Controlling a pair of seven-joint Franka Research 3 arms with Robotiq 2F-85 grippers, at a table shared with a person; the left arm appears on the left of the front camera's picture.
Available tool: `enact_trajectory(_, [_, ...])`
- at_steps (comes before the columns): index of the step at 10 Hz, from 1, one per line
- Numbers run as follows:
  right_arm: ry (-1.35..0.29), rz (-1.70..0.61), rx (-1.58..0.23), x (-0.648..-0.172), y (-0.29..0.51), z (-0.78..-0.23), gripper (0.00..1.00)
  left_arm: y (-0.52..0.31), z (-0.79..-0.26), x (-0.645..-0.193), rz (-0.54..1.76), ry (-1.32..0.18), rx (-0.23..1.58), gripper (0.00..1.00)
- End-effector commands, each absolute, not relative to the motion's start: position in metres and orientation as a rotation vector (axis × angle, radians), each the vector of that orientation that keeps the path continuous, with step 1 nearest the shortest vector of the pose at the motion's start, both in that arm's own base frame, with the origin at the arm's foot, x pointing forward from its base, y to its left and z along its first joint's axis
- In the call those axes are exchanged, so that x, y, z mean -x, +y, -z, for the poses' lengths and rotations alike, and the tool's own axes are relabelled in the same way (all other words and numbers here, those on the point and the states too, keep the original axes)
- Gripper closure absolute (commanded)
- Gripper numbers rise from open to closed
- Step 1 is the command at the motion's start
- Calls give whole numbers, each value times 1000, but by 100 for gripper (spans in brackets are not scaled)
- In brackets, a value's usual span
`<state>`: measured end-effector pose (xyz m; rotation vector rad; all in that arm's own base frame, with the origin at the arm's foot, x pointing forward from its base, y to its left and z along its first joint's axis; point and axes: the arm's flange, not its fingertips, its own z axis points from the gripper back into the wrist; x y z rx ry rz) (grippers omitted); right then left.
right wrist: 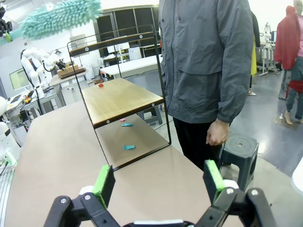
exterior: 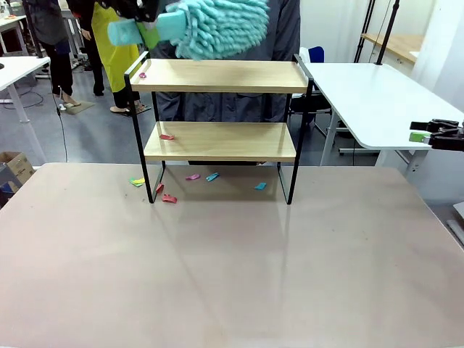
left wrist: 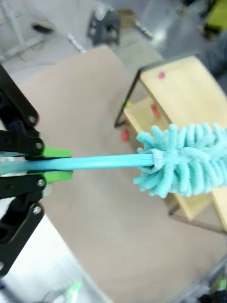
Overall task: Clean the shelf.
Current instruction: Clean the specific section of the Shelf indicated by the human with the Duster.
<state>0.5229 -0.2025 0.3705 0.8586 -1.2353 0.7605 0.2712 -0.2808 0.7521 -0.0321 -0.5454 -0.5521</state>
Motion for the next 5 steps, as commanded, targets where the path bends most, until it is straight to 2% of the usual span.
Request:
enact_trajectory(1, [-1241,-766,-856,-523,-201,-374,0,-248,-736,-259,734,-488,154,87])
enact_trajectory(4, [-1241,-766,-856,-523,-201,-374,0,-229,-731,-246,934,-348,264,87])
enact_trajectory(5, [-1241,-766,-856,-523,-201,-374,0,-228,-728,-243,996,-290,233,87])
